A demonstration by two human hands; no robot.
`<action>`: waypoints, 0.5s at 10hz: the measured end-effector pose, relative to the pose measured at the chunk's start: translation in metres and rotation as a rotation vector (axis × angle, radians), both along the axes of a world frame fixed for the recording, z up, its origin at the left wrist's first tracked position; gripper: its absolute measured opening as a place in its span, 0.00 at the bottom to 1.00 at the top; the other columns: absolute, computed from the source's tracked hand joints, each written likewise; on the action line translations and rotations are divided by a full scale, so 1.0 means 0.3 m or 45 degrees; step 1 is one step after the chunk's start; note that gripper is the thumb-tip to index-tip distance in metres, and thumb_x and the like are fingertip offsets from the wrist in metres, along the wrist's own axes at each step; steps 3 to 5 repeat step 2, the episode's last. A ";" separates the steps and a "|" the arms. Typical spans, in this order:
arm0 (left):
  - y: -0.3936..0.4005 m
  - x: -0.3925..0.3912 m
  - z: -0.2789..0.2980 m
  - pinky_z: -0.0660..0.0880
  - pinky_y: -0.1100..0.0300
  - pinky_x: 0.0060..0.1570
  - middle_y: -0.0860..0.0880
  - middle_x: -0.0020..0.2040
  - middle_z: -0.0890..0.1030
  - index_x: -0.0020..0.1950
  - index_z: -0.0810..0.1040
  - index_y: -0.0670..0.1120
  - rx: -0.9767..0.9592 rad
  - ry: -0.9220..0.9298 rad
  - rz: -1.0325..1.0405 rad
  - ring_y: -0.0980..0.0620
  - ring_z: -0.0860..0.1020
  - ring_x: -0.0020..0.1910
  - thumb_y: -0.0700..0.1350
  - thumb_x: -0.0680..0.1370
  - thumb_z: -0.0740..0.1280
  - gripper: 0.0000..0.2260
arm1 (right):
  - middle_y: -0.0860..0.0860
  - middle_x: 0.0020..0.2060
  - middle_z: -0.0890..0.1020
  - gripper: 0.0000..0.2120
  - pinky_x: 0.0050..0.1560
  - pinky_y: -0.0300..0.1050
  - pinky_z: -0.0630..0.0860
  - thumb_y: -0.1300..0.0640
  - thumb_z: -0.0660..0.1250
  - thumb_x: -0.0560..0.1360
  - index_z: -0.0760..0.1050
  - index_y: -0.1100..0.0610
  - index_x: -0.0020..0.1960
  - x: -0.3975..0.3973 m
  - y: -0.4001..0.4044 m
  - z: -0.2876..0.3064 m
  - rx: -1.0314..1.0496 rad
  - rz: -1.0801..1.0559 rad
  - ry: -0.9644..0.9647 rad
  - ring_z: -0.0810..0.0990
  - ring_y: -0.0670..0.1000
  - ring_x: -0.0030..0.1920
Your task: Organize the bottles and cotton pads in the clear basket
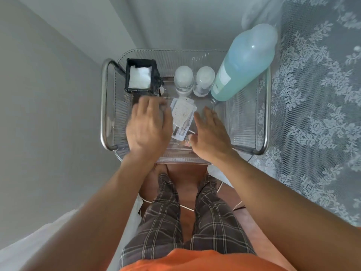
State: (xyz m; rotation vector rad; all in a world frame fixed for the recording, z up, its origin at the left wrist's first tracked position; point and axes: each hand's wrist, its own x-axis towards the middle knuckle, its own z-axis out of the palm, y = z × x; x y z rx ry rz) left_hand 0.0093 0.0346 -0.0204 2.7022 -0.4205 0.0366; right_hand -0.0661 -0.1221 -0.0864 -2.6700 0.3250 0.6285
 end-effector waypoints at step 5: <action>-0.019 -0.078 -0.151 0.75 0.47 0.54 0.46 0.62 0.74 0.64 0.72 0.46 0.308 0.327 -0.193 0.44 0.75 0.58 0.50 0.80 0.62 0.15 | 0.57 0.84 0.40 0.43 0.81 0.61 0.45 0.46 0.65 0.80 0.40 0.53 0.83 0.014 0.023 -0.055 -0.015 0.038 0.036 0.39 0.61 0.82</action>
